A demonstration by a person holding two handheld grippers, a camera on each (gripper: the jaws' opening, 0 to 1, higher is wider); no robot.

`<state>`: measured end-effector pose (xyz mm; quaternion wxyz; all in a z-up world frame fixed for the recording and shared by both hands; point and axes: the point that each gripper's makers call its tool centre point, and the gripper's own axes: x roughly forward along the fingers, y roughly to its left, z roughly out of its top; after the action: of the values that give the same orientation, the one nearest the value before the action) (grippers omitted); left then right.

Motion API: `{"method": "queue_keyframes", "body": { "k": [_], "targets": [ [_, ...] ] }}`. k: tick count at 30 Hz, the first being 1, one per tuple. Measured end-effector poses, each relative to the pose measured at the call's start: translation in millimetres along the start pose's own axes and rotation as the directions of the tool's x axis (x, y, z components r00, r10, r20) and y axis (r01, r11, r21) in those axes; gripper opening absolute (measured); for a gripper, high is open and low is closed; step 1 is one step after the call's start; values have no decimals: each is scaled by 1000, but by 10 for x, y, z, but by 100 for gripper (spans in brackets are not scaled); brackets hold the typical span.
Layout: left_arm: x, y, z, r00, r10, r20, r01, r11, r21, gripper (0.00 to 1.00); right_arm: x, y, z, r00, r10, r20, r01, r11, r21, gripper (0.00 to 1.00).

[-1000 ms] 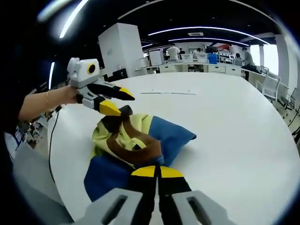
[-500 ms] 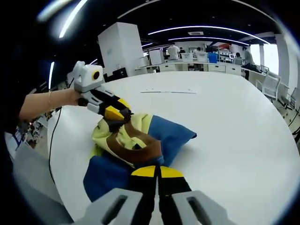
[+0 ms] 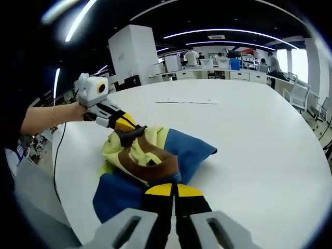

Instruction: Fold the garment on the visible template until the final outline fits inside the template.

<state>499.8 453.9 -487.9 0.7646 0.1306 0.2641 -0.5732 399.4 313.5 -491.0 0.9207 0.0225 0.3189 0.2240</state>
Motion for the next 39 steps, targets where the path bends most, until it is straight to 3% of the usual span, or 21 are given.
{"method": "queue_keyframes", "body": {
  "k": [12,23,27,31,36,39],
  "targets": [
    [-538,109,156,988,119,94,-117,993,-23,0,-104,5,190,999,-1,44,3,999,-41,0],
    [-1138,170,221,960,232,157,-227,973,-52,0,-139,2,726,997,18,79,-6,989,-149,0],
    [-1267,229,323,940,283,192,-277,959,-57,0,-34,-58,1052,994,23,108,-4,985,-174,0],
    [-1360,369,433,907,358,223,-347,934,-89,0,92,-89,1374,989,20,146,11,977,-214,0],
    [-1377,591,480,868,434,242,-409,900,-150,0,350,-219,1678,986,12,169,21,981,-193,0],
    [-1366,739,490,837,493,235,-466,869,-164,0,533,-302,1821,983,1,183,32,983,-179,0]
  ]
}}
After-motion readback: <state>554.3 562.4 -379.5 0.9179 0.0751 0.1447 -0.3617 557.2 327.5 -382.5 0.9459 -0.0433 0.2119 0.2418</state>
